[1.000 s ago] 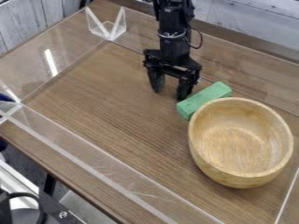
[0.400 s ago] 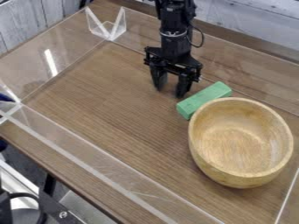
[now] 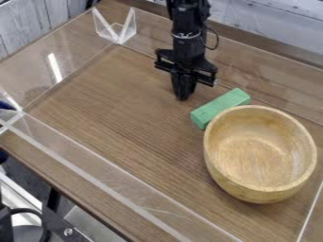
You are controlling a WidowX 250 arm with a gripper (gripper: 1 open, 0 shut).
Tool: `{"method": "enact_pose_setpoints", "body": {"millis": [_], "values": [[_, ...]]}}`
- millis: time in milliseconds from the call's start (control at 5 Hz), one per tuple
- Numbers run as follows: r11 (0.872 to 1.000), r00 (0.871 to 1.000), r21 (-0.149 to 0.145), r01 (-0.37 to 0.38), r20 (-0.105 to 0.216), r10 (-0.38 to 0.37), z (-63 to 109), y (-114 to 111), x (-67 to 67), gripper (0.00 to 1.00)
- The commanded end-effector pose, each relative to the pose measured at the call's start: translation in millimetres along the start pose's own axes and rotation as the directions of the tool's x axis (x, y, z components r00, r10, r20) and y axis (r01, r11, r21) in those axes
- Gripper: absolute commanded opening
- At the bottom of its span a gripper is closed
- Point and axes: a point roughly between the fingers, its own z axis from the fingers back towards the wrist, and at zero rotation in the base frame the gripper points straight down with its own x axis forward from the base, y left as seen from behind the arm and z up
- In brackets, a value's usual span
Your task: Put the green block in the brown bowl
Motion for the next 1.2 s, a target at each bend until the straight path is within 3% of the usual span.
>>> {"method": "enact_pose_setpoints", "body": {"millis": [0, 200, 600, 1000], "values": [[1.000, 0.999, -0.014, 0.006, 0.051, -0.005, 23.8, -3.3, 5.8, 0.00], [1.000, 0.998, -0.029, 0.003, 0.067, -0.001, 36.1, -3.4, 5.8, 0.00], [0.998, 0.996, -0.037, 0.046, 0.081, -0.043, 44.6, -19.5, 10.3, 0.00], [0.996, 0.994, -0.035, 0.082, 0.080, -0.079, 42.6, -33.1, 13.9, 0.00]]}}
